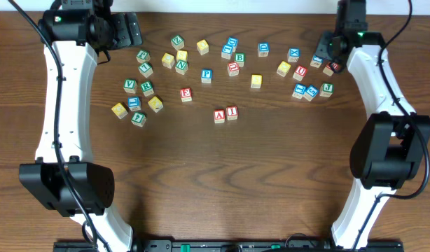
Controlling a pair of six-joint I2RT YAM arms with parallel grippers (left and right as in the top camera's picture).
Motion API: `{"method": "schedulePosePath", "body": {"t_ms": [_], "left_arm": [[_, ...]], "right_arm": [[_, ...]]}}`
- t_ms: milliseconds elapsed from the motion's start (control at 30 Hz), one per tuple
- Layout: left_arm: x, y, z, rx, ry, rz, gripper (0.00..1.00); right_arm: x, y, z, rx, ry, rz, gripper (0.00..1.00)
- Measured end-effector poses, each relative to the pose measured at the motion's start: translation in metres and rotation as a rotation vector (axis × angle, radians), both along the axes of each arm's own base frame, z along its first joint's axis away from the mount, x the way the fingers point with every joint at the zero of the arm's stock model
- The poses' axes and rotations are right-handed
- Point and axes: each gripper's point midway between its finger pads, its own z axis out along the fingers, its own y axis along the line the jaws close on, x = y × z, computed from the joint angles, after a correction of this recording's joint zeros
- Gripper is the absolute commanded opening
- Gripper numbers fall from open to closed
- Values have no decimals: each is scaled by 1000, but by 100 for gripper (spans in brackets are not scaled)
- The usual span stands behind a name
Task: Spell out AI2
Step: 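Lift the right gripper and move it to the far right blocks, then lower the right gripper onto the blue 2 block and grasp it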
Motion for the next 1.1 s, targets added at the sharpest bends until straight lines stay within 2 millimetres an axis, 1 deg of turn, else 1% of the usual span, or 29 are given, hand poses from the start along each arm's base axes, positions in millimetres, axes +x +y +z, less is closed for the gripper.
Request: {"method": "schedulePosePath", "body": {"t_ms": [200, 333, 433, 567, 800, 933, 1100], "left_arm": [[0, 0, 0, 0, 0, 0, 98], [0, 0, 0, 0, 0, 0, 98], [0, 0, 0, 0, 0, 0, 98], [0, 0, 0, 0, 0, 0, 98], [0, 0, 0, 0, 0, 0, 97], [0, 0, 0, 0, 0, 0, 98], [0, 0, 0, 0, 0, 0, 98]], "right_arm": [[-2, -23, -17, 2, 31, -42, 39], [4, -26, -24, 16, 21, -43, 39], [12, -21, -34, 41, 8, -25, 39], [23, -13, -53, 68, -1, 4, 39], [29, 0, -79, 91, 12, 35, 39], [33, 5, -83, 102, 3, 48, 39], [36, 6, -84, 104, -8, 51, 38]]}}
